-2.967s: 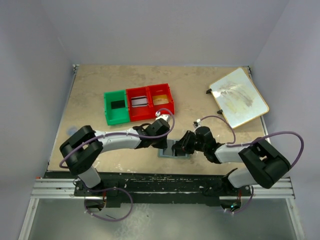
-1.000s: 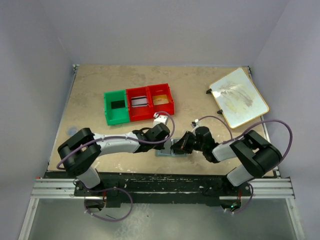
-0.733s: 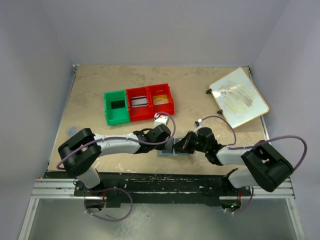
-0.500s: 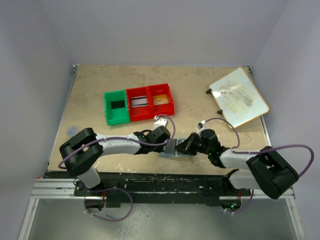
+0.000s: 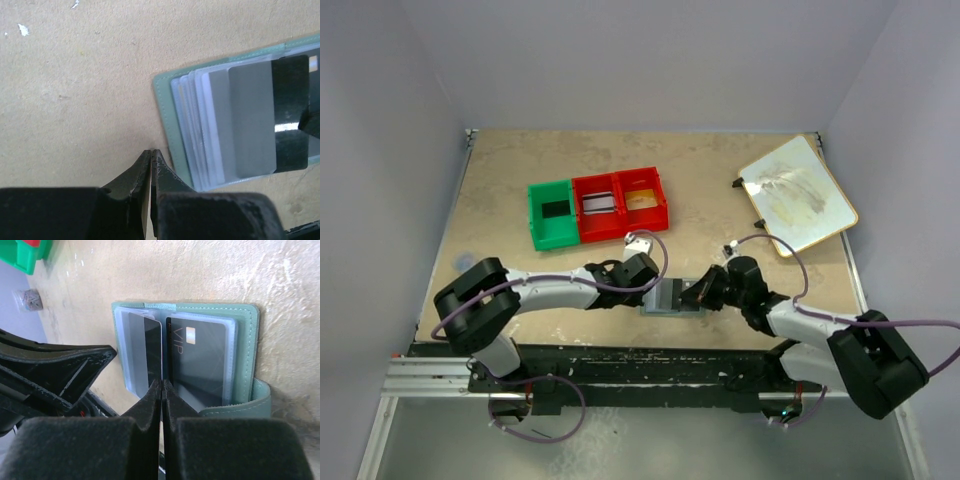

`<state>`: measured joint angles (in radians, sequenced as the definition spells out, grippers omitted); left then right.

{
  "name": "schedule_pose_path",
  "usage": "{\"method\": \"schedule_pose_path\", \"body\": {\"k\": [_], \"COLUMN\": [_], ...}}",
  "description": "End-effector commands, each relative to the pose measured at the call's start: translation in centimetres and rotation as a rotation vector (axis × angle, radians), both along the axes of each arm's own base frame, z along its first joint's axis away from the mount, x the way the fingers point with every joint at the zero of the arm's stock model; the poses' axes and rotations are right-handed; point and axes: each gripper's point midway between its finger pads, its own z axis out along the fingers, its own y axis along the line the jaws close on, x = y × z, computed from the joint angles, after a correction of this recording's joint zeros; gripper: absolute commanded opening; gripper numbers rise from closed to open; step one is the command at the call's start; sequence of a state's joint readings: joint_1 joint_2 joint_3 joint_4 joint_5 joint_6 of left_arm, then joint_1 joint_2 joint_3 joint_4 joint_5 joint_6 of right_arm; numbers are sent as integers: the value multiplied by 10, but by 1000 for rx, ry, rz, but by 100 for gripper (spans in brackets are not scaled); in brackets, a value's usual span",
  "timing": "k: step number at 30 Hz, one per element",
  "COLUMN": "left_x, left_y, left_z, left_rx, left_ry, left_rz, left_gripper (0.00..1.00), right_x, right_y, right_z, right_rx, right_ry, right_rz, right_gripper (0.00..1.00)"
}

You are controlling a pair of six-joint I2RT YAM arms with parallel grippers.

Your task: Take the credit cards out of the card holder

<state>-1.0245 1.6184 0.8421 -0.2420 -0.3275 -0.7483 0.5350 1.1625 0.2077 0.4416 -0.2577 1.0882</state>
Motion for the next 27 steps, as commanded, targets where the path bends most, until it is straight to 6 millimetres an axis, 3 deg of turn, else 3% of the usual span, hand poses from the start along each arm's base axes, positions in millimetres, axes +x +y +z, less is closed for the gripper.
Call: {"method": "schedule_pose_path", "body": {"k": [1, 6, 10, 13, 16, 20, 24, 27], "left_x": [3, 8, 8, 10, 8, 7, 12, 12], "left_y": [3, -12, -48, -73, -90, -96, -74, -63], "left_z": [19, 46, 77, 87, 79, 58, 30, 25], "left_rx": [-17, -106, -270, -343, -350, -324, -187, -156], "left_ry": [-39, -67, -78, -73, -38, -3, 14, 4], "left_rz": [22, 13, -57, -109, -162, -180, -106, -85], "left_gripper": [0, 2, 12, 15, 16, 15, 13, 12], "right_x": [4, 3, 4, 5, 3, 2, 2, 1], "right_y": [-2, -4, -3, -5, -7, -7, -8, -8], "right_z": [7, 2, -2, -5, -9, -9, -10, -9], "right_rx": [-15, 26, 56, 50, 33, 35, 39, 45], "right_ry": [-32, -20, -2, 2, 7, 8, 17, 17], "right_rz": [55, 10, -22, -32, -29, -25, -35, -39], "right_gripper": [0, 0, 0, 0, 0, 0, 0, 0]}}
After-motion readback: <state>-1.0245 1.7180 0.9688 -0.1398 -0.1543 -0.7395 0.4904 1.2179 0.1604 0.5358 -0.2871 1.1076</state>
